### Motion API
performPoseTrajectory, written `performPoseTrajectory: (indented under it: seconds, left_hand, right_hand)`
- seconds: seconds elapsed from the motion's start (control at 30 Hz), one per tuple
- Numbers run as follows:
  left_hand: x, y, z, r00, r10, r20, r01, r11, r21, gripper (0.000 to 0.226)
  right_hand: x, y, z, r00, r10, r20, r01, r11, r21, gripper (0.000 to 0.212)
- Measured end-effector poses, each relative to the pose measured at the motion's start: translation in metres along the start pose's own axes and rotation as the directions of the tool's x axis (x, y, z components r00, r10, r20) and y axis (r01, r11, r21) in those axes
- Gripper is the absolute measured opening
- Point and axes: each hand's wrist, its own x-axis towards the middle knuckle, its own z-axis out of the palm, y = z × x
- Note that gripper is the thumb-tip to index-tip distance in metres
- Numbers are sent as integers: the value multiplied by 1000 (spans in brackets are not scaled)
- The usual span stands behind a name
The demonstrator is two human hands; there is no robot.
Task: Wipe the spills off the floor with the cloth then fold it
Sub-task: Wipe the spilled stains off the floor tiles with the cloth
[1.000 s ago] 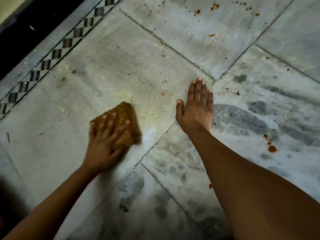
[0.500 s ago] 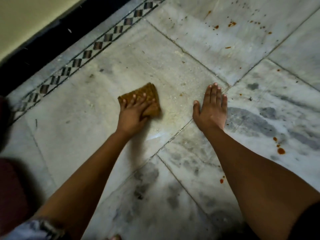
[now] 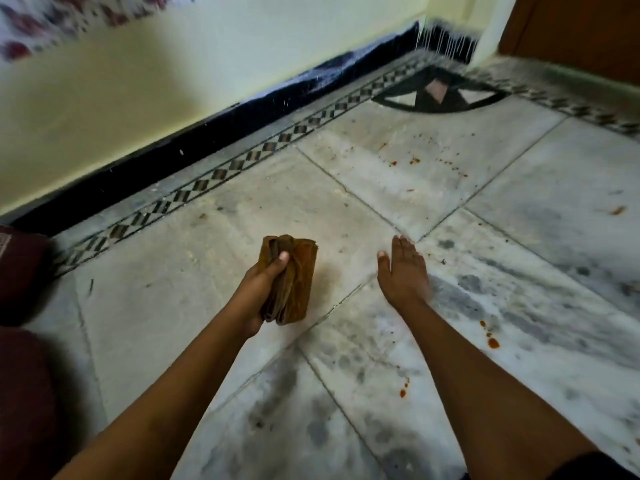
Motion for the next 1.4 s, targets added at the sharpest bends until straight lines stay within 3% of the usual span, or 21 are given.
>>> performPoseTrajectory:
  seconds: [0.13, 0.37, 0.47, 0.63, 0.77, 0.83, 0.97, 1.13, 1.23, 1.3, 1.33, 1.4]
  left_hand:
    - [3, 43, 35, 996, -87, 9, 88, 994, -63, 35]
    - [25, 127, 87, 992, 32, 125, -67, 955, 289, 42]
    - [46, 144, 98, 987, 32, 155, -98, 893, 440, 40]
    - [101, 142, 94, 968, 121, 218, -209, 871, 444, 42]
    - [166, 113, 70, 957, 275, 90, -290, 900, 327, 43]
    - [191, 105, 56, 943, 332, -34, -295, 877, 378, 42]
    - [238, 109, 36, 876, 481, -30, -382, 732, 564, 49]
    - [304, 118, 43, 788, 594, 160, -465, 406, 787, 52]
    - [325, 101, 49, 775, 517, 363, -547, 264, 794, 56]
    - [329, 79, 49, 762, 379, 525, -578, 34, 815, 66]
    - [330, 69, 48, 745, 335, 576, -589, -73, 805, 71]
    - [331, 62, 51, 744, 332, 580, -570, -137, 810, 78]
  right_hand:
    - [-3, -5, -30, 999, -52, 5, 51, 998, 34, 59]
    - [15, 3, -84, 986, -153, -70, 146, 984, -97, 70]
    - [26, 14, -96, 989, -137, -49, 126, 975, -181, 60]
    - [50, 21, -90, 996, -84, -39, 72, 970, -230, 58]
    - [75, 26, -71, 996, -90, -14, 80, 941, -329, 59]
    - [86, 23, -58, 998, -61, 12, 61, 930, -362, 61]
    - [113, 7, -23, 998, -63, 15, 65, 940, -335, 80]
    - [154, -15, 13, 991, -134, -5, 126, 944, -306, 88]
    - [178, -23, 26, 991, -125, -41, 108, 953, -281, 85]
    - [192, -25, 37, 991, -127, -48, 109, 956, -273, 82]
    - [199, -24, 43, 991, -121, -53, 102, 957, -273, 81]
    - [204, -20, 49, 992, -102, -78, 76, 956, -282, 79]
